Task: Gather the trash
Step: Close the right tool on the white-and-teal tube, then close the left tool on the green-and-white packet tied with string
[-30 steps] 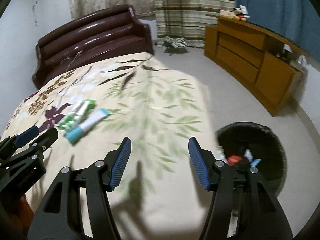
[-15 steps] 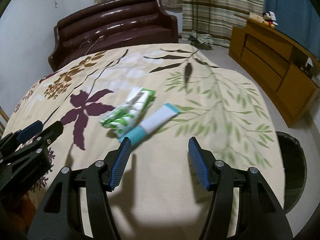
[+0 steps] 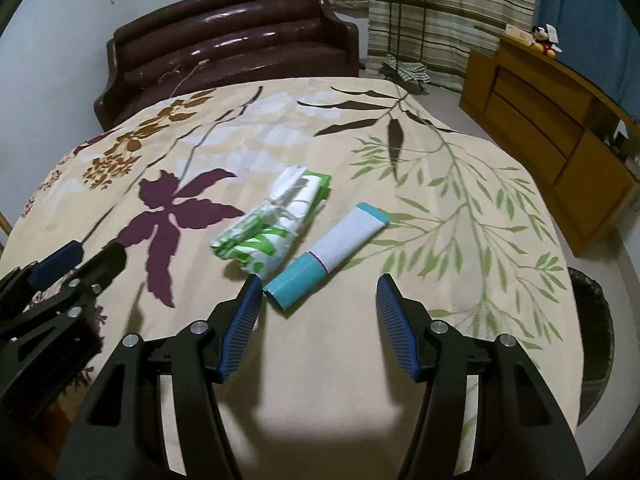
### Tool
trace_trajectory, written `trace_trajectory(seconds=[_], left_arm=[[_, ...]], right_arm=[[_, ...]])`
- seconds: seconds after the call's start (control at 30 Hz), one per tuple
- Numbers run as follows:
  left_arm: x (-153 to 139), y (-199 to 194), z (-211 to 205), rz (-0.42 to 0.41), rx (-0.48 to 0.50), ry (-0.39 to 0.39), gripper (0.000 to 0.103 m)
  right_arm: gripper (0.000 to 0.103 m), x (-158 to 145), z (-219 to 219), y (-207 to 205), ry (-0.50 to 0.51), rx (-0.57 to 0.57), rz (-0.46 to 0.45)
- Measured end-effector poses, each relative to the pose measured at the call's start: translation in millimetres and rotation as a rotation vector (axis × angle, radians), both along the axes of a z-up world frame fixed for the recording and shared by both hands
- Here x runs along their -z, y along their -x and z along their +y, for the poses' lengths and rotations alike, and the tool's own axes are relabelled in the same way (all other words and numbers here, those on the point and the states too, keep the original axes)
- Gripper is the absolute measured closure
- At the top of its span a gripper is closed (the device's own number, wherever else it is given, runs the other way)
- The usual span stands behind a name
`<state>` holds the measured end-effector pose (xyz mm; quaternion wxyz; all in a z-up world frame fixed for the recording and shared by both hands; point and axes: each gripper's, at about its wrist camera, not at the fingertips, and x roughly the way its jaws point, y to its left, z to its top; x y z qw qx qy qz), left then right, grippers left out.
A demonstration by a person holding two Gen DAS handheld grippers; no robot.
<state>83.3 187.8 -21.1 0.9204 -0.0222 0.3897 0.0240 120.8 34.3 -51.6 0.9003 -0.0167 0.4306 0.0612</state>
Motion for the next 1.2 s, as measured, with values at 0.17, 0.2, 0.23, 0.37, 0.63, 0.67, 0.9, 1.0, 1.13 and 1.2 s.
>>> trace_trajectory(seconds=[0.17, 0.2, 0.23, 0.37, 0.63, 0.67, 0.9, 1.0, 1.13, 1.2], left_arm=[[0, 1, -5, 0.000, 0.007, 0.004, 0.045], [0, 0, -6, 0.000, 0.009, 0.005, 0.045], [0, 0, -7, 0.000, 0.012, 0.005, 0.045], [0, 0, -12, -0.001, 0.020, 0.008, 0.045], [-5, -5, -22, -0.011, 0.044, 0.007, 0.045], [-6, -6, -22, -0.012, 0.045, 0.007, 0.045], [-7, -12, -29, -0.014, 0.061, 0.007, 0.045], [-6, -13, -31, -0.010, 0.066, 0.009, 0.045], [-5, -14, -37, -0.006, 0.076, 0.009, 0.045], [-5, -15, -41, -0.004, 0.083, 0.007, 0.045]], right_arm=[[0.045, 0, -21, 1, 0.005, 0.047, 0.002], [0.045, 0, -27, 1, 0.006, 0.061, 0.003], [0.045, 0, -32, 1, 0.007, 0.073, 0.004], [0.045, 0, -51, 2, 0.002, 0.110, 0.006], [0.045, -4, -46, -1, -0.008, 0.074, -0.009], [0.045, -4, -44, -3, -0.006, 0.068, -0.011], [0.053, -4, -38, -20, 0.004, 0.045, -0.009], [0.067, -1, -38, -26, 0.007, 0.031, 0.011], [0.082, 3, -38, -27, 0.020, 0.017, 0.020], [0.086, 3, -42, -26, 0.018, 0.018, 0.019]])
